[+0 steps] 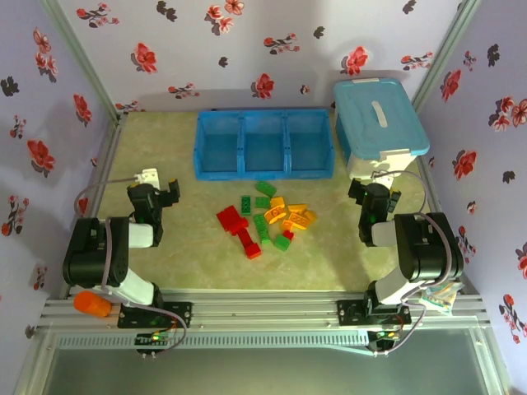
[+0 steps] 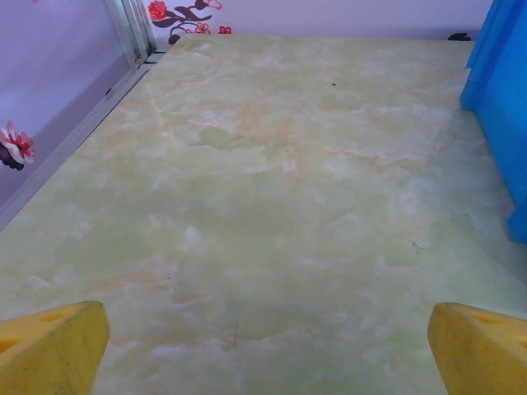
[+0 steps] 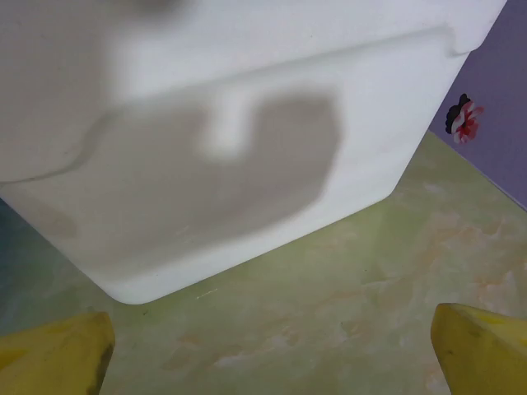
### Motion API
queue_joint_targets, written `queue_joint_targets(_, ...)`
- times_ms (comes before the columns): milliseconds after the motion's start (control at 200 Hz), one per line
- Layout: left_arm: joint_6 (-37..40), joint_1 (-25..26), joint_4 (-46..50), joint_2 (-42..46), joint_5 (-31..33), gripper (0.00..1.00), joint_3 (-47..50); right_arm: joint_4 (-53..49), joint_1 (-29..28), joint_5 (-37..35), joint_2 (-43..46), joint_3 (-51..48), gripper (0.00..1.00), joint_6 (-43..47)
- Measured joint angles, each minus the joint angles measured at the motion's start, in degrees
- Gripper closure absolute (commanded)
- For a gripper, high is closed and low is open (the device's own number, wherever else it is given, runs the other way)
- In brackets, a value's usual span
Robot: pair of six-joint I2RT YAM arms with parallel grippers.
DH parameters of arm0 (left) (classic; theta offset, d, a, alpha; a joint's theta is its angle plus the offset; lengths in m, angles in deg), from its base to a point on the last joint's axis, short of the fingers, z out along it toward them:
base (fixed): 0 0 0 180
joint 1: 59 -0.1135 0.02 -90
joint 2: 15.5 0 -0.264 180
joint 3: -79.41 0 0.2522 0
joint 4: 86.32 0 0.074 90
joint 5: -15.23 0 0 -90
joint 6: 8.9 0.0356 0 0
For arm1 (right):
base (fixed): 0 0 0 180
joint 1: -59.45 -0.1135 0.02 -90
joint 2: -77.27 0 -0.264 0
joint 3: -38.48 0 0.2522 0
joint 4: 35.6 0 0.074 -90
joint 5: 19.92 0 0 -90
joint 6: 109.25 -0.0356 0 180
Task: Sort the legos into containers by color
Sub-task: Pick up the lego from the center of the table.
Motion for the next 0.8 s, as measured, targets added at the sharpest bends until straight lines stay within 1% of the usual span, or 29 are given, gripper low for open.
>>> queue_joint_targets(800, 0.0, 0.0, 0.0, 0.0, 0.0, 0.0, 0.0, 0.0, 0.0, 0.63, 0.0, 0.0, 0.01, 0.0)
